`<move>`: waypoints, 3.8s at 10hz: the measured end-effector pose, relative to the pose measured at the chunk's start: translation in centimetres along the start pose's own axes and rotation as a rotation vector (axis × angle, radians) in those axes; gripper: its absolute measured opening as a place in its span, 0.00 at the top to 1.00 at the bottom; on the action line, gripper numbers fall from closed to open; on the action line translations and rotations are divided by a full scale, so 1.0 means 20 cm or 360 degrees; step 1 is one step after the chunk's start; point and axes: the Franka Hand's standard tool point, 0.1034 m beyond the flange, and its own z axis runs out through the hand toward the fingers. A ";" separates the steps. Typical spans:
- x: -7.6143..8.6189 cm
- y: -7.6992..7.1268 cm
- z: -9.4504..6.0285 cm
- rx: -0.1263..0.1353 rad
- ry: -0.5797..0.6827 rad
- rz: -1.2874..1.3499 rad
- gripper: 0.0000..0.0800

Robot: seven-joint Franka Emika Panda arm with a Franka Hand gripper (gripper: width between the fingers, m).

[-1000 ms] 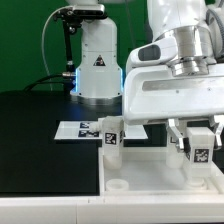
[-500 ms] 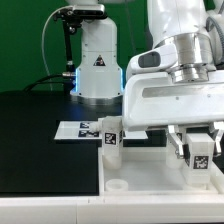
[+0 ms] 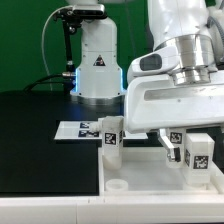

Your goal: Assemble square table

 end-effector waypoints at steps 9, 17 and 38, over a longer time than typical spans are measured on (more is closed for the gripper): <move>0.00 0.04 0.00 0.0124 -0.0755 0.0113 0.34; 0.00 0.01 0.01 -0.0132 -0.0695 0.1144 0.64; -0.01 -0.01 0.00 -0.0045 -0.0748 -0.0016 0.65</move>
Offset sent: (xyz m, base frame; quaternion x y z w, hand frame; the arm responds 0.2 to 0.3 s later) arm 0.0157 -0.0121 0.0071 -0.0193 -0.1406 0.0001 0.9899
